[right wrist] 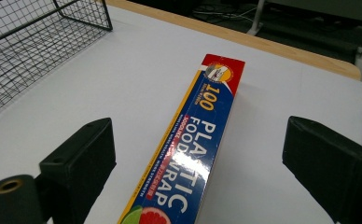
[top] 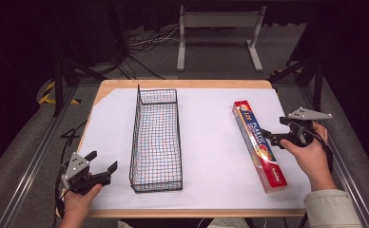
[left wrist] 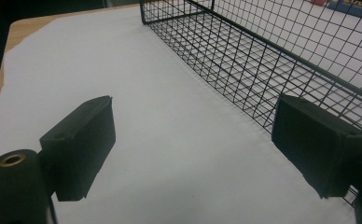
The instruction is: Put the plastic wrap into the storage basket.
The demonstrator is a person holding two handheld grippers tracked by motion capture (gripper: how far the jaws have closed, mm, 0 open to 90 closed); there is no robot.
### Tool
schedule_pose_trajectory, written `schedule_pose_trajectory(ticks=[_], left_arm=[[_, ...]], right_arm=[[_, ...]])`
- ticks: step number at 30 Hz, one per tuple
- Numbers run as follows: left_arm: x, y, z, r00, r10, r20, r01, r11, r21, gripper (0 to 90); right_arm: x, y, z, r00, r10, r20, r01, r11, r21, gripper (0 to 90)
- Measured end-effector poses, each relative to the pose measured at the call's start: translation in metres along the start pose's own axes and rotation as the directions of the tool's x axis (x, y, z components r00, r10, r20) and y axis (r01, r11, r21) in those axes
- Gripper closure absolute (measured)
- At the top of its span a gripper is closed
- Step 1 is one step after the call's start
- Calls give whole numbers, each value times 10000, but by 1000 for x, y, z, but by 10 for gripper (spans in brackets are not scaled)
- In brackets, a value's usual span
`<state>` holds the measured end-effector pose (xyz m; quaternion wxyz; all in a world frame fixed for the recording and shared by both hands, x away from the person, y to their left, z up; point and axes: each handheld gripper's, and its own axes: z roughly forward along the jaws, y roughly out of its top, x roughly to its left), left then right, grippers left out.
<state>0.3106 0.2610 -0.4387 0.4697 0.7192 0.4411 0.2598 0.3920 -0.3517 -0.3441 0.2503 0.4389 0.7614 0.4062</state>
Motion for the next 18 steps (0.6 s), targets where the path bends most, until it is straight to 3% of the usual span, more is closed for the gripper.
schedule_pose_trajectory(ticks=[2,4,11,13,14,15,17,18], left_arm=[[0,0,0,10000,23,12,-23,10000,15,143],[-1,0,0,10000,8,21,-8,10000,1,143],[-1,0,1,10000,42,50,-43,10000,28,143],[-1,0,2,10000,20,75,-20,10000,49,143],[-1,0,2,10000,20,73,-21,10000,56,143],[-1,0,2,10000,20,73,-21,10000,56,144],[-1,0,1,10000,54,68,-54,10000,61,144],[-1,0,2,10000,61,71,-61,10000,63,143]], right_arm=[[2,3,4,9998,134,169,-138,9996,233,133],[2,5,9,9969,202,765,-264,9964,806,124],[10,9,30,9973,330,655,-425,9879,1492,155],[10,7,37,9911,1018,862,-1163,9759,1847,163],[10,6,39,9836,1497,1011,-1684,9622,2139,183],[10,6,39,9836,1497,1011,-1684,9622,2139,183],[8,4,46,9790,1605,1257,-1887,9467,2611,209],[8,4,48,9786,1620,1273,-1911,9443,2679,214]])
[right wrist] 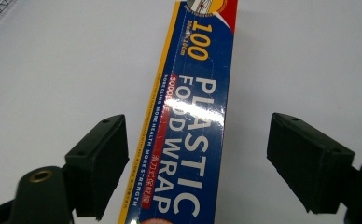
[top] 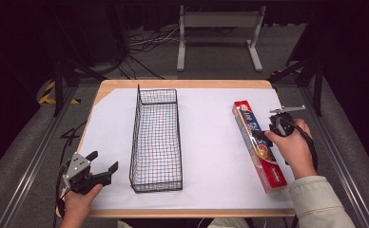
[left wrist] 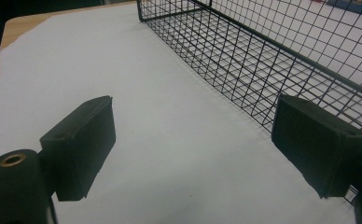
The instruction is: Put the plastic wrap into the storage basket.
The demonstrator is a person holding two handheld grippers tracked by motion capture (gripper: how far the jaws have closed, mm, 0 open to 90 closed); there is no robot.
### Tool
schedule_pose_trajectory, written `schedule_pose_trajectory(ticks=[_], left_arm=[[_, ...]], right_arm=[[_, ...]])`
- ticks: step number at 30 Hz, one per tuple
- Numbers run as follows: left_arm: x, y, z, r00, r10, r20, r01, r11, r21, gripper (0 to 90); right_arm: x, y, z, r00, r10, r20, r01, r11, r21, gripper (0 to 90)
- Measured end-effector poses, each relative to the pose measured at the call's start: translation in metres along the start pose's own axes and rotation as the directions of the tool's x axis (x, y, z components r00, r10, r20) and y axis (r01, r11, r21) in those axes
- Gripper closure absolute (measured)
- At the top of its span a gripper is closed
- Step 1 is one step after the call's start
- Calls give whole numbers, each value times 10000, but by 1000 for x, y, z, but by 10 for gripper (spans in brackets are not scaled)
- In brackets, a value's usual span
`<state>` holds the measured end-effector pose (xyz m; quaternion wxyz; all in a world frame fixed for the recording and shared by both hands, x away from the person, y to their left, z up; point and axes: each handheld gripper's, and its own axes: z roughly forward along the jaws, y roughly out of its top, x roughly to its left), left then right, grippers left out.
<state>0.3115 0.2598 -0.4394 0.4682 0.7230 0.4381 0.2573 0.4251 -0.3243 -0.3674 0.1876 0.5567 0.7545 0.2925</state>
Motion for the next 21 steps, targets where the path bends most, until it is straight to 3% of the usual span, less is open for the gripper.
schedule_pose_trajectory(ticks=[2,4,6,8,9,13,21], left_arm=[[0,0,0,10000,9,4,-9,10000,4,144],[0,0,0,10000,-4,13,4,10000,18,144],[0,0,0,10000,-2,40,2,10000,28,144],[-1,0,0,10000,-9,76,9,10000,38,144],[-1,1,0,10000,17,83,-17,10000,35,144],[-2,0,0,9999,6,120,-7,10000,55,144],[0,0,0,9999,-54,117,54,10000,42,144]], right_arm=[[2,0,4,9991,397,-158,-393,9989,247,230],[3,0,8,9997,201,-120,-196,9992,360,207],[6,0,12,9991,410,-46,-405,9960,792,166],[8,0,15,9969,729,292,-759,9897,1210,136],[8,0,17,9974,600,397,-648,9891,1320,136],[10,0,24,9982,500,336,-548,9848,1651,148],[17,1,38,9928,968,711,-1100,9705,2147,220]])
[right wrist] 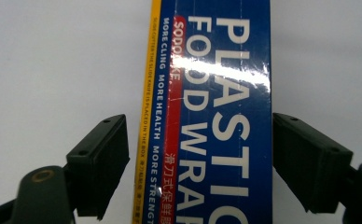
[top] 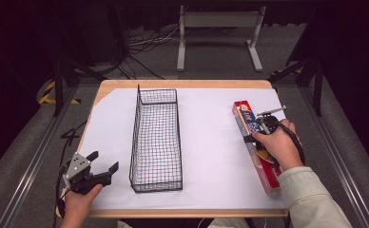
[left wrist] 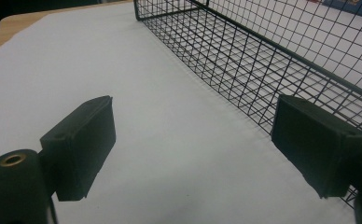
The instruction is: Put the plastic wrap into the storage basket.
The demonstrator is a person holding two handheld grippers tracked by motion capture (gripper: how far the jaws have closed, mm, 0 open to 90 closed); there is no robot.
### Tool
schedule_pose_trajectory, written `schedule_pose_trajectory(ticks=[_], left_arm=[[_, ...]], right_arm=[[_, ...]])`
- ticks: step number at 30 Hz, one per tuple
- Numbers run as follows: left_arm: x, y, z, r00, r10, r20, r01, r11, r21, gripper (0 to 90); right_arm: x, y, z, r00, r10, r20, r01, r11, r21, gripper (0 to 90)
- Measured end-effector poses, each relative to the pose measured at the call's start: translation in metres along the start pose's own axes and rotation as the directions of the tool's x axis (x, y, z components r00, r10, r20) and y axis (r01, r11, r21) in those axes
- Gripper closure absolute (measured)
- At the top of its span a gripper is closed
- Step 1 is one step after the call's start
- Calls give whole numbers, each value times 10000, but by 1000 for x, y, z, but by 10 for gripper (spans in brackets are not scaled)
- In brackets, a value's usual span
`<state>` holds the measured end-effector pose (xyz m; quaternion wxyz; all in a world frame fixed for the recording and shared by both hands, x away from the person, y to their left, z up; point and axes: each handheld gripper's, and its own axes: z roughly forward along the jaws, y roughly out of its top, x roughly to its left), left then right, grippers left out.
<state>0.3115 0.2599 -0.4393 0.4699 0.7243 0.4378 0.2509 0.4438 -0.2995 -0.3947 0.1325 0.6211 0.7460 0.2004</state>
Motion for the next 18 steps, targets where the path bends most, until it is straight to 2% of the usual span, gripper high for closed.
schedule_pose_trajectory(ticks=[5,12,16,18], left_arm=[[0,0,0,10000,1,-7,-1,10000,32,144],[1,0,1,10000,-43,-12,43,10000,54,144],[0,0,1,10000,-45,-22,45,10000,59,145],[0,0,1,10000,-34,-26,34,10000,72,145]], right_arm=[[2,3,8,9994,296,181,-305,9985,463,251],[4,7,13,9983,209,538,-263,9944,1020,305],[8,10,15,9966,112,820,-226,9900,1392,384],[9,11,15,9955,108,940,-245,9889,1462,390]])
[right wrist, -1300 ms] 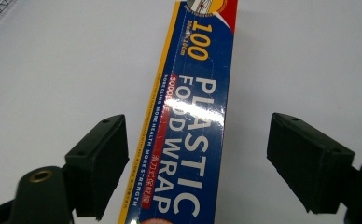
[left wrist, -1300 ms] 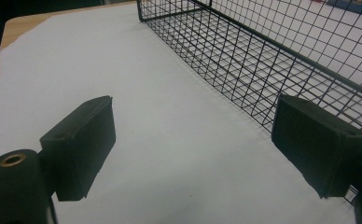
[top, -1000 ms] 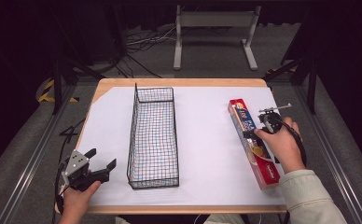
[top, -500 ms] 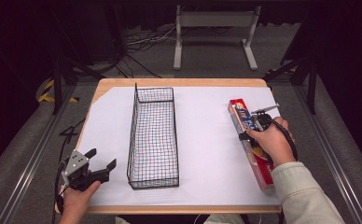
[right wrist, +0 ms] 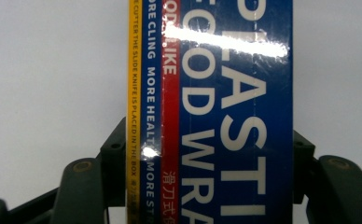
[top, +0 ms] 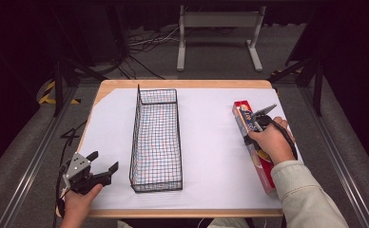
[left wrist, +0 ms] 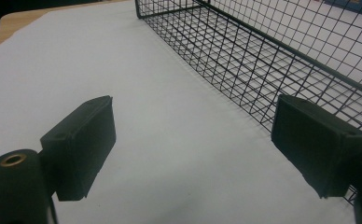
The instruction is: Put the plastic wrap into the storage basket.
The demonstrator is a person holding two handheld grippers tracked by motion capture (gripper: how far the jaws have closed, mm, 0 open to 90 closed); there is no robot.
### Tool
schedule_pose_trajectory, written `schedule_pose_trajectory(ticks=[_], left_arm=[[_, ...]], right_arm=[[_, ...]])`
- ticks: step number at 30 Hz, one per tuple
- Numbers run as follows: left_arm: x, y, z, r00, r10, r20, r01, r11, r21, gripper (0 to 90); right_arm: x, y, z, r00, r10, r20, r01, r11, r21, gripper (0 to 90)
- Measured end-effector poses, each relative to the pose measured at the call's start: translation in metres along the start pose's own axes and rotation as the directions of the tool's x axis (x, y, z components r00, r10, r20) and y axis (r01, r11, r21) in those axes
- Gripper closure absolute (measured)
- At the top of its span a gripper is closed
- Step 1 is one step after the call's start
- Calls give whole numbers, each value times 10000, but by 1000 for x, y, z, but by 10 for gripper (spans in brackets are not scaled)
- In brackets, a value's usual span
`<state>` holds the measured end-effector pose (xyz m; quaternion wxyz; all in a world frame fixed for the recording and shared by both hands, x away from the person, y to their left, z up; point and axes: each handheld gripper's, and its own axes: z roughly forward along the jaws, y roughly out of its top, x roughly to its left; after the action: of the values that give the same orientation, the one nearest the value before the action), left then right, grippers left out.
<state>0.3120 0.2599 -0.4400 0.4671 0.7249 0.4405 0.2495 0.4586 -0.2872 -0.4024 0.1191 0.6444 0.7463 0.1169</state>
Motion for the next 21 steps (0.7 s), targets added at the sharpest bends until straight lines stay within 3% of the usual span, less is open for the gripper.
schedule_pose_trajectory(ticks=[9,14,21], left_arm=[[1,0,0,10000,-7,-9,7,10000,-4,145],[0,0,1,10000,-2,5,2,10000,-19,145],[-1,1,1,10000,17,10,-17,10000,-35,145]], right_arm=[[2,-1,-2,9993,240,277,-240,9997,-11,411],[0,0,-9,9976,684,-71,-685,9976,-99,411],[1,2,-28,9961,834,-273,-843,9959,-321,410]])
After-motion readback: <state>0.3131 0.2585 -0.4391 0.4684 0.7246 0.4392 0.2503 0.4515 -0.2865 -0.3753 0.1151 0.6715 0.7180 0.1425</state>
